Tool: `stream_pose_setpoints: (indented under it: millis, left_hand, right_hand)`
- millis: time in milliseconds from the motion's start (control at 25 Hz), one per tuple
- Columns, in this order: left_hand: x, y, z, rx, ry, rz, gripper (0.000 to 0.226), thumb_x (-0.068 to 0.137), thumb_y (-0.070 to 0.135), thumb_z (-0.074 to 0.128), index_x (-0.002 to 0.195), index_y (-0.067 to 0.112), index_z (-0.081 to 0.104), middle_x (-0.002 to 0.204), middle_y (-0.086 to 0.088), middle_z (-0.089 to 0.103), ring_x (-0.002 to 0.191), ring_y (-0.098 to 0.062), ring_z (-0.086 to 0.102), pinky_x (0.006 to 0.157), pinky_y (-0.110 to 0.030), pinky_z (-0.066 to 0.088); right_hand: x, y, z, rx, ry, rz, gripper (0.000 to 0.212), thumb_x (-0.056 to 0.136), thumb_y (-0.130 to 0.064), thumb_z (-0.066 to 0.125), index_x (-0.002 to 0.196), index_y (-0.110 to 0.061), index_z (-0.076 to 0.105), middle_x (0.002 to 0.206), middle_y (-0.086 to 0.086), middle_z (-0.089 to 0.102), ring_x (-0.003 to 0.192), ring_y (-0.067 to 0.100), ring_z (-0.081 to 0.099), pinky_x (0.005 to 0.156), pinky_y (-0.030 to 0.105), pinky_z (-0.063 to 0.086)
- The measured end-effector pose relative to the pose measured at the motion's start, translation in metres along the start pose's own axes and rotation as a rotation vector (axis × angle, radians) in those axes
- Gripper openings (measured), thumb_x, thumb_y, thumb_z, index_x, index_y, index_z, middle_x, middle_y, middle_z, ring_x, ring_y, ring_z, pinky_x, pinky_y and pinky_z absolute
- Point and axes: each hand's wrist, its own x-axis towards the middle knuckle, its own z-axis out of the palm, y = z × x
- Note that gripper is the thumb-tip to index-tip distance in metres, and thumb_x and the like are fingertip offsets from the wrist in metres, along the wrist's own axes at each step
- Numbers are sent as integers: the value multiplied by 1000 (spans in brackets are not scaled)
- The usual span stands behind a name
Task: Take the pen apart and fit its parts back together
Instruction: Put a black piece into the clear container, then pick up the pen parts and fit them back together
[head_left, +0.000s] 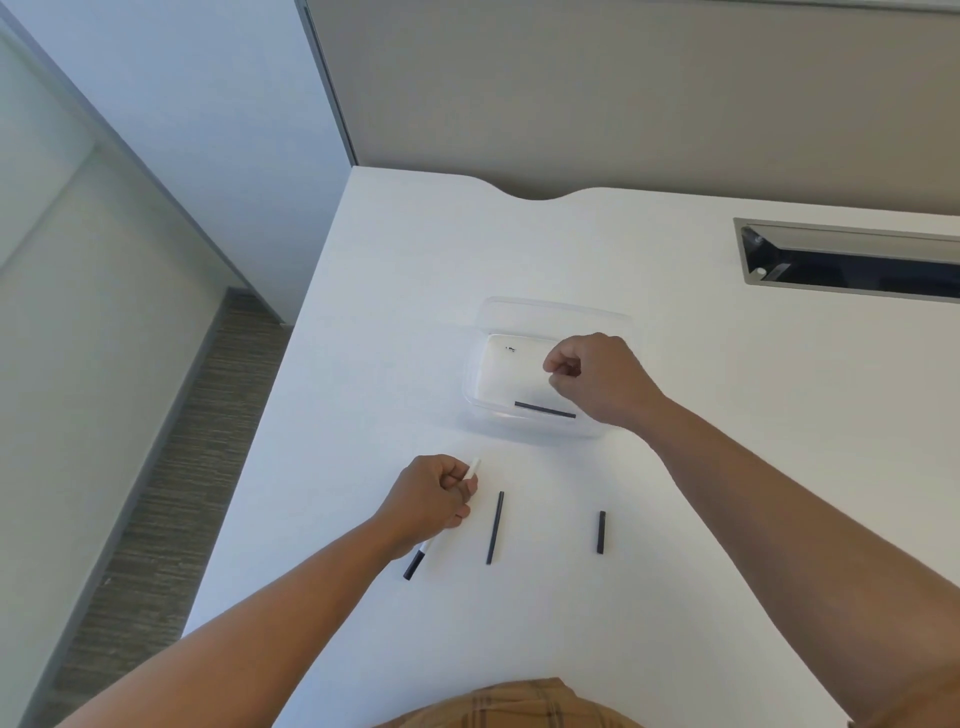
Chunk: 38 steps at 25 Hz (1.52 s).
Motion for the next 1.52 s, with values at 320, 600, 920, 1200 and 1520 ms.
stream_pose_setpoints:
  millis: [320,600,920,1200,1520]
  left_hand:
    - [-8,-6,4,-8,57,61,10,94,20,69,93,11,71,74,-4,65,64,-12,68,68,-28,63]
    - [-15,-12,6,-47,78,93,11,95,19,68,92,9,69,72,-4,63,63,-14,64,67,-23,61]
    - [-20,-17,8,-99,96,116,11,97,21,66,95,10,68,72,-3,62,69,-18,63,83,-40,61]
    - [-22,-18,7,-76,90,129,17,97,14,65,111,6,62,66,2,59,68,-16,62,77,-37,58]
    - [-25,-15,6,-128,24,111,9,96,19,66,97,10,70,70,-1,60,65,-15,57,75,-31,55]
  right_hand:
    - [-88,-1,53,172,-7,-39,8,84,-13,72,83,-20,74,77,-5,72,68,9,62,69,23,52]
    - [-114,-3,102,56,-135,87,7,84,-27,70,78,-24,71,75,-9,70,73,15,64,69,32,53]
    - [-113,-10,123,-165,-182,234,40,82,-54,68,76,-15,67,75,1,72,72,24,66,61,32,48]
    - [-119,-3,118,-113,-234,257,17,74,-28,64,75,-12,70,73,3,76,73,24,72,61,31,52]
    - [-133,16,95,351,-58,197,15,79,-30,69,67,-20,68,57,-10,69,49,2,53,51,24,44]
